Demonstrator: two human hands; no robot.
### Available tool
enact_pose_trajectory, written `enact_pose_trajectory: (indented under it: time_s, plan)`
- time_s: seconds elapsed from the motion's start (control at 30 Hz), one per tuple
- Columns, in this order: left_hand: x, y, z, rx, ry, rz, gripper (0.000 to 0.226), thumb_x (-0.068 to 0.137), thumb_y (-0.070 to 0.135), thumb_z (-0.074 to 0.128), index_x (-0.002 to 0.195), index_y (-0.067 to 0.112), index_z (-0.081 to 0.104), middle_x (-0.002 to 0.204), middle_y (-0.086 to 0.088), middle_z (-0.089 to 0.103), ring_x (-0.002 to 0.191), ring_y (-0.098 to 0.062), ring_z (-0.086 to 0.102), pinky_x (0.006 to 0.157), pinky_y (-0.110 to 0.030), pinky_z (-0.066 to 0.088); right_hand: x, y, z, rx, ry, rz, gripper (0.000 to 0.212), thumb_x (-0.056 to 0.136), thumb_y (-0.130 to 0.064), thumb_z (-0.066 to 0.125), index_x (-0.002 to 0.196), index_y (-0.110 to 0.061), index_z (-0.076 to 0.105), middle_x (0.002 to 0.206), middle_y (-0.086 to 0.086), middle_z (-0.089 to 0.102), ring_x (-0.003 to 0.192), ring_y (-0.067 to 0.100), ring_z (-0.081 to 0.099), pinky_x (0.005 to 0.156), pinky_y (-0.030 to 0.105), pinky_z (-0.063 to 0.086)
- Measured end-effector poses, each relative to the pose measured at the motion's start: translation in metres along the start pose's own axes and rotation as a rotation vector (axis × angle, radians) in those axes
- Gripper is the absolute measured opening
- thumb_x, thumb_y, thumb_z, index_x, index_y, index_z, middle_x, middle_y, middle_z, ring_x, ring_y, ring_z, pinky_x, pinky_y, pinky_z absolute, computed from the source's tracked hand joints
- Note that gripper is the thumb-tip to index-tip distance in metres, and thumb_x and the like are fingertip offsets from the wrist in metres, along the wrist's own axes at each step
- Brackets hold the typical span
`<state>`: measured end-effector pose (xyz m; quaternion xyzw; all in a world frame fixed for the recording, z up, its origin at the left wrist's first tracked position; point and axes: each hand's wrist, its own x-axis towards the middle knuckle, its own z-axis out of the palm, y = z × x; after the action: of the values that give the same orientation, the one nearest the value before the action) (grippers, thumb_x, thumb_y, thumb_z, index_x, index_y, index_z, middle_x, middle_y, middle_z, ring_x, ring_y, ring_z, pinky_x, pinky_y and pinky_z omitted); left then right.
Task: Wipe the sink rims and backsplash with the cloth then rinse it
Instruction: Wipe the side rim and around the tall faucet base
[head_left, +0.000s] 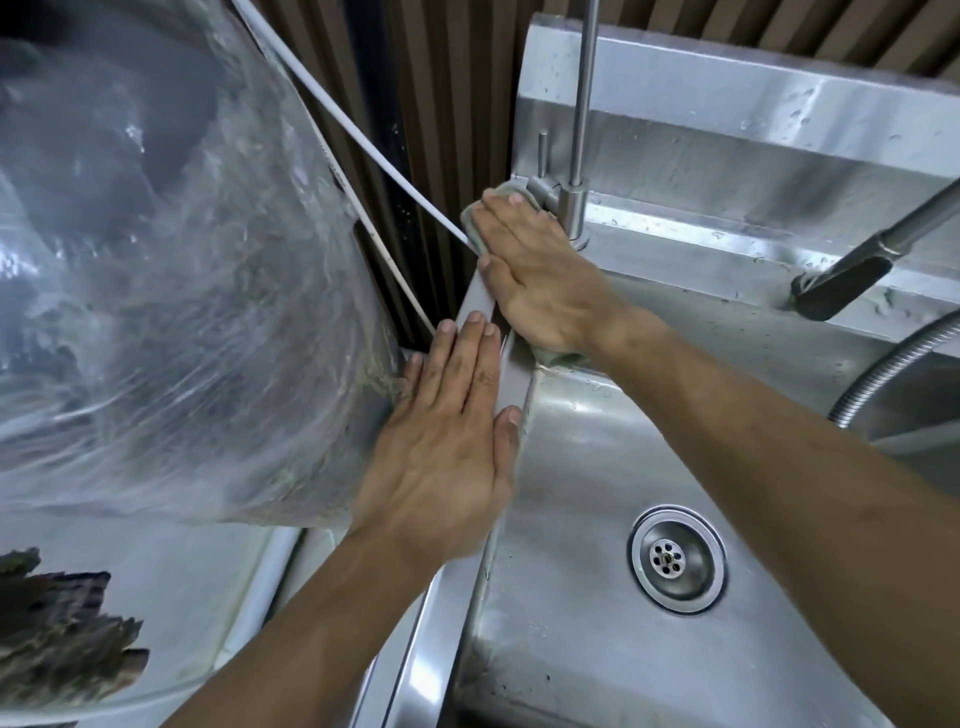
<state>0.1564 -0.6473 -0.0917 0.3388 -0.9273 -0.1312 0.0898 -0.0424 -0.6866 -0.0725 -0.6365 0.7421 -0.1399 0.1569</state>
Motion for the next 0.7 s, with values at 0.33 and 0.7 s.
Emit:
enact_pose_trajectory:
  time_s: [0.33, 0.7]
  plan:
    - [0.0, -0.001, 0.004, 0.015, 0.0, 0.017, 0.064, 0.107, 0.038, 0.018, 0.164, 0.012, 0.006, 0.174, -0.005, 0.002, 0.161, -0.02, -0.003, 0.131, -0.044, 0.008, 0.009, -0.015, -0.003, 0.043, 0.019, 0.089, 0.056, 0.113, -0.03, 0.022, 0.165, -0.012, 0.013, 0.174, 0.006, 0.002, 0.16, 0.019, -0.005, 0.128, 0.035, -0.006]
    - [-0.001, -0.002, 0.003, 0.015, -0.02, 0.013, 0.064, 0.106, 0.04, 0.014, 0.164, 0.013, 0.004, 0.173, -0.004, 0.001, 0.16, -0.018, -0.007, 0.131, -0.043, 0.003, 0.008, -0.027, 0.011, -0.001, 0.122, 0.213, 0.06, 0.112, -0.032, 0.02, 0.165, -0.006, 0.009, 0.174, 0.011, 0.002, 0.161, 0.021, -0.002, 0.13, 0.034, -0.005]
